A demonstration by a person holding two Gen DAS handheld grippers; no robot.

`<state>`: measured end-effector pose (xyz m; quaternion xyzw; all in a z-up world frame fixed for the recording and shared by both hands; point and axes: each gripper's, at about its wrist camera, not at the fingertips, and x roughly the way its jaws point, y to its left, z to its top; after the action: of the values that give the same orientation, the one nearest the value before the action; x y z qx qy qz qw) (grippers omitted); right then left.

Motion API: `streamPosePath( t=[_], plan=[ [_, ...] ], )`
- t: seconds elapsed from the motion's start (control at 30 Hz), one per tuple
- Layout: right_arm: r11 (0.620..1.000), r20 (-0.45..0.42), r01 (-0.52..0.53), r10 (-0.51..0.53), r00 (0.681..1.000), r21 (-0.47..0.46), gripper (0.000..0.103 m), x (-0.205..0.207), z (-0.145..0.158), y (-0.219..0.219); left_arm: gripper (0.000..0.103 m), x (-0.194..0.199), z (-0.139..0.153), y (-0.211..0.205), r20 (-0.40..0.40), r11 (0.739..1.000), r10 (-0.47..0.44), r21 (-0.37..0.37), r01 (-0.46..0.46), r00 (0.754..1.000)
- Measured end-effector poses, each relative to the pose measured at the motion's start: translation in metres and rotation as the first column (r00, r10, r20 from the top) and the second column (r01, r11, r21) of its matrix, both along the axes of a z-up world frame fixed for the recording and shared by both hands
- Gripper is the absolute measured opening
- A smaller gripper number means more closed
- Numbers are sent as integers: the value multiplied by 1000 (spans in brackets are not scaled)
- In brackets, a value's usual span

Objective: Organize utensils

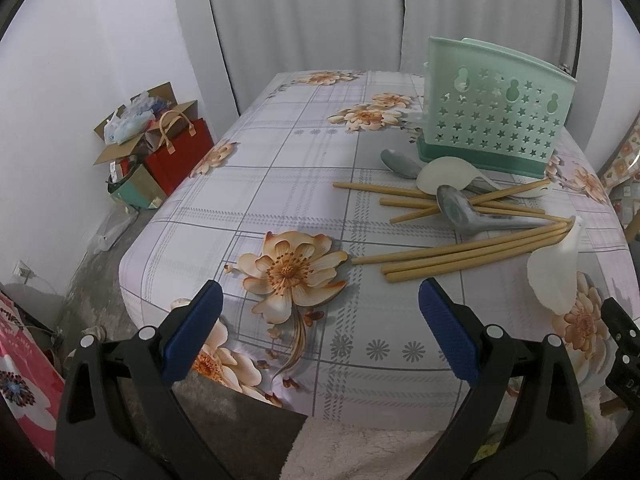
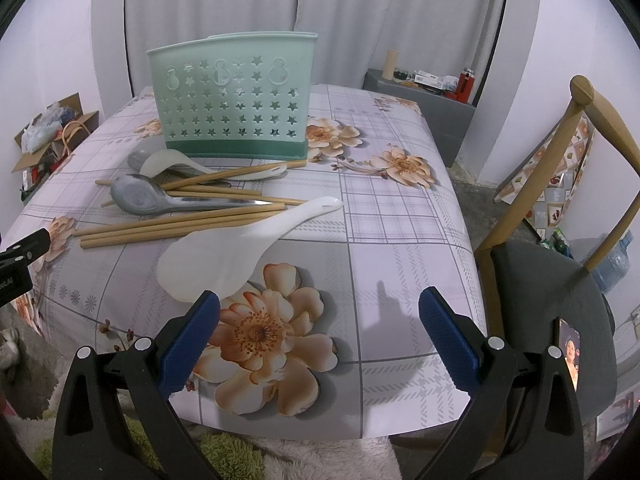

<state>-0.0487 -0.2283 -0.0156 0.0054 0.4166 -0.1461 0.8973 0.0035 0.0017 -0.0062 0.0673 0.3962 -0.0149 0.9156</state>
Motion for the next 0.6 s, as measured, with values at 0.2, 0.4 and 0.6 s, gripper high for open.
streamPosePath(
  t=[0.2, 0.4, 0.6],
  plan=[
    [1000, 0, 1, -1, 1000, 0, 97, 0, 0, 0, 94, 0, 0, 0, -1, 1000, 0, 1, 0, 1000],
    [1000, 2, -1, 1, 1000, 0, 97, -1, 0, 0, 94, 0, 0, 0, -2, 1000, 0, 1, 0, 1000],
    [1000, 5, 0, 0, 1000, -1, 97, -2, 0, 1, 95, 0, 1, 0, -2, 1000, -1, 0, 1, 1000]
  ],
)
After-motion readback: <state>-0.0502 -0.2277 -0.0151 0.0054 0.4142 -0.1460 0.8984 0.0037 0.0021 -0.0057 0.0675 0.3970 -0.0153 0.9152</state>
